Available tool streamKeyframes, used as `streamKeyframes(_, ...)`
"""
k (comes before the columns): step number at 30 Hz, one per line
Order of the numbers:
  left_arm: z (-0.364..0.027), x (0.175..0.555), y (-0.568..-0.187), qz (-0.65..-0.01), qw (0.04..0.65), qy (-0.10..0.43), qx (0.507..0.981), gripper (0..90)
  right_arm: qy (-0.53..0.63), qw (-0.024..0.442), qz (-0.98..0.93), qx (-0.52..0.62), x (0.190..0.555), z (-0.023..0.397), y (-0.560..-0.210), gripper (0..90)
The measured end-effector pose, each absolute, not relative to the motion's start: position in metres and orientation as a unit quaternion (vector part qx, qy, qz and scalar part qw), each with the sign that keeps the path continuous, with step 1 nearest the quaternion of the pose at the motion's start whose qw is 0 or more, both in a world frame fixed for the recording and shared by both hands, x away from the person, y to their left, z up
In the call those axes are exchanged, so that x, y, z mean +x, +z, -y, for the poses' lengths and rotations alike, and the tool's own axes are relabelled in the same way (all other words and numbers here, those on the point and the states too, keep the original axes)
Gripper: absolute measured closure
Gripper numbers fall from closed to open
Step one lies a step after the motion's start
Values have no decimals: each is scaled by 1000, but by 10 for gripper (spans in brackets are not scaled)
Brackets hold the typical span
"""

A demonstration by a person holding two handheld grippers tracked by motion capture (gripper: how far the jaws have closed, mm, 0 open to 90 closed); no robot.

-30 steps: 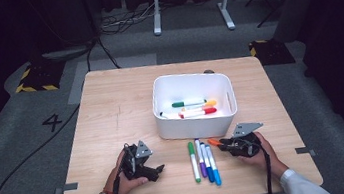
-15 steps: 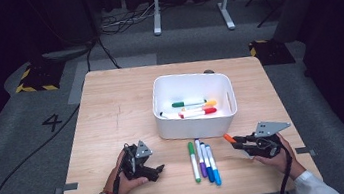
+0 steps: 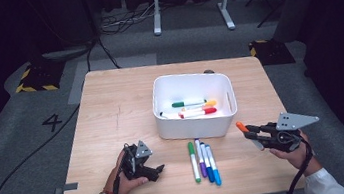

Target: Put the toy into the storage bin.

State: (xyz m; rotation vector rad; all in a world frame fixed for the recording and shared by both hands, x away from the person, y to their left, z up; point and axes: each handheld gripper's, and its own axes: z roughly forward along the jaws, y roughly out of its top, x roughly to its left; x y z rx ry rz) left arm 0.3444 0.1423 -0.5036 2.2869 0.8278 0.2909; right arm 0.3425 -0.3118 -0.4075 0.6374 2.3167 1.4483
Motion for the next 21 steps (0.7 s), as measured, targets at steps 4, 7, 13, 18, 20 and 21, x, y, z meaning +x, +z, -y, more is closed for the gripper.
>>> streamKeyframes(4, -142, 344, -504, -318, 339, 112, 878, 80, 509, 178, -812, 223, 344, 312, -396, 748)
streamKeyframes(7, -142, 344, -504, -318, 339, 112, 878, 80, 515, 186, -808, 220, 350, 312, -378, 748)
streamKeyframes(13, -142, 344, -504, -318, 339, 112, 878, 80, 514, 198, -807, 212, 363, 308, -352, 748)
streamKeyframes(18, -142, 344, -504, -318, 339, 112, 878, 80, 525, 205, -800, 207, 374, 305, -332, 748)
streamKeyframes(20, -142, 344, -504, -318, 339, 112, 878, 80, 523, 209, -800, 207, 376, 303, -328, 748)
streamKeyframes(21, -142, 344, -504, -318, 339, 112, 878, 80, 521, 210, -801, 204, 379, 300, -321, 748)
